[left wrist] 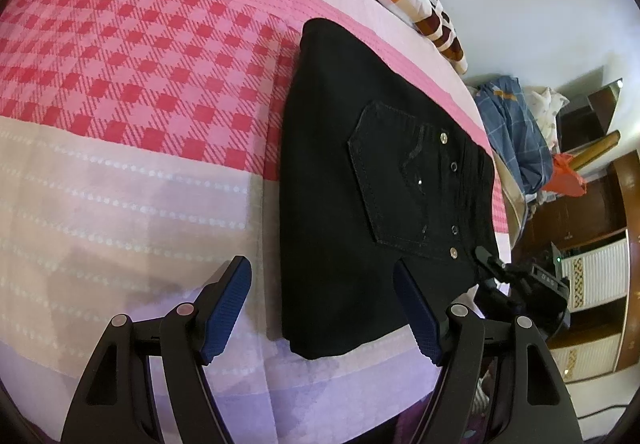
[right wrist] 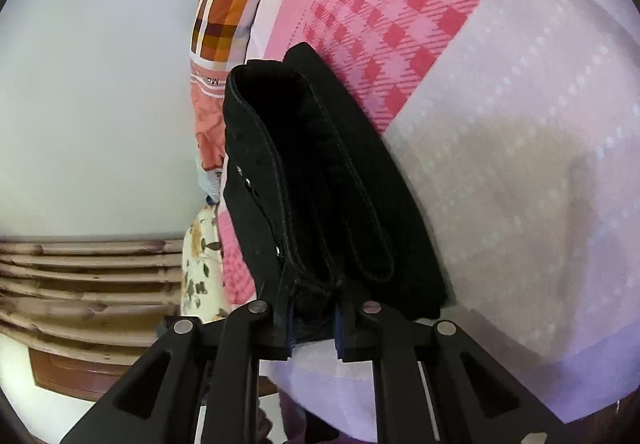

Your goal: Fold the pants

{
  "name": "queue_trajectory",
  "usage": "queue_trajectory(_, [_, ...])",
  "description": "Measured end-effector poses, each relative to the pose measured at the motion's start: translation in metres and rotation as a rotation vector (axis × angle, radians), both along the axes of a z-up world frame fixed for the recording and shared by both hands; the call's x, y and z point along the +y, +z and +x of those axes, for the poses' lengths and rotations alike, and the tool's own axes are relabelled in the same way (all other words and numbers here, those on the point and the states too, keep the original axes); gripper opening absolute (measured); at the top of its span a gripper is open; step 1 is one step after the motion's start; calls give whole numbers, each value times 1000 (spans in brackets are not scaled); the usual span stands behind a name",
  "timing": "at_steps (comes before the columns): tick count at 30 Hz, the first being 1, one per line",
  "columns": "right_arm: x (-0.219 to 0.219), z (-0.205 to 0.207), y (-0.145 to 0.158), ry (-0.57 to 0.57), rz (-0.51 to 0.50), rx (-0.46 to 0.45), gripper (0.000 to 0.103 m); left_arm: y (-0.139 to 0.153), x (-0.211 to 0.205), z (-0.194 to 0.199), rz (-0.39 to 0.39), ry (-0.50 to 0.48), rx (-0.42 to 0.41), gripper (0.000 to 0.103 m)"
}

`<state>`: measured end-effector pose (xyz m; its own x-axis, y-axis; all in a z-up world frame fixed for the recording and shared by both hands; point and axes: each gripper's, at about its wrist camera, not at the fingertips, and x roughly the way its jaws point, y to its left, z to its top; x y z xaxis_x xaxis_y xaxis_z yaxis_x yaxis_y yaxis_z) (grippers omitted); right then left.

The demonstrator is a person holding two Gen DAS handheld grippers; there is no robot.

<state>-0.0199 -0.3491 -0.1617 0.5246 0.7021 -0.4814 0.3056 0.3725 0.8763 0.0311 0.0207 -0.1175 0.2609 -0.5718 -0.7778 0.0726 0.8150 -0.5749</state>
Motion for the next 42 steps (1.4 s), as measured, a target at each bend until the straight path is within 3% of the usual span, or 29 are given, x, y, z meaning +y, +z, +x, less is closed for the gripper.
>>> queue_trajectory(2, [-2, -3, 8, 6, -41, -7, 15, -3, -3, 1, 4, -11, 10, 74])
queue_trajectory(6, [-20, -12, 13, -40, -11, 2, 19, -6, -7, 0, 15, -26, 5, 74])
queue_trajectory(9, [-38, -15, 30, -80, -94, -31, 23, -4, -11, -2, 16, -39, -2, 74])
queue_trajectory(11, [-44, -11, 36, -80, -88, -47, 29, -4, -13, -3, 22, -45, -1, 74])
queue_trajectory(20, [-3, 19, 32, 102, -205, -48, 44, -5, -17, -1, 24, -47, 7, 74])
queue_trajectory(21, [2, 23, 30, 120, -221, -40, 44, -5, -18, -1, 26, -48, 7, 74])
queue_trajectory(23, [13, 29, 29, 154, -278, -36, 26, -5, -19, -1, 29, -48, 7, 74])
queue_trajectory(24, [17, 31, 27, 165, -304, -24, 25, -5, -19, -1, 30, -48, 7, 74])
queue_trajectory(26, [14, 29, 27, 157, -277, -31, 17, -5, -20, 0, 32, -48, 7, 74])
queue_trajectory(28, [8, 22, 30, 135, -231, -53, 15, -5, -21, -1, 34, -50, 7, 74])
queue_trajectory(31, [6, 11, 35, 135, -241, -62, 15, -2, -23, 0, 31, -59, 3, 74])
queue_trajectory(36, [-5, 9, 11, 94, -186, -21, 14, -2, -30, 3, 62, -96, -18, 74])
queue_trajectory(42, [3, 22, 26, 124, -261, -73, 16, -3, -29, 4, 58, -88, -19, 74])
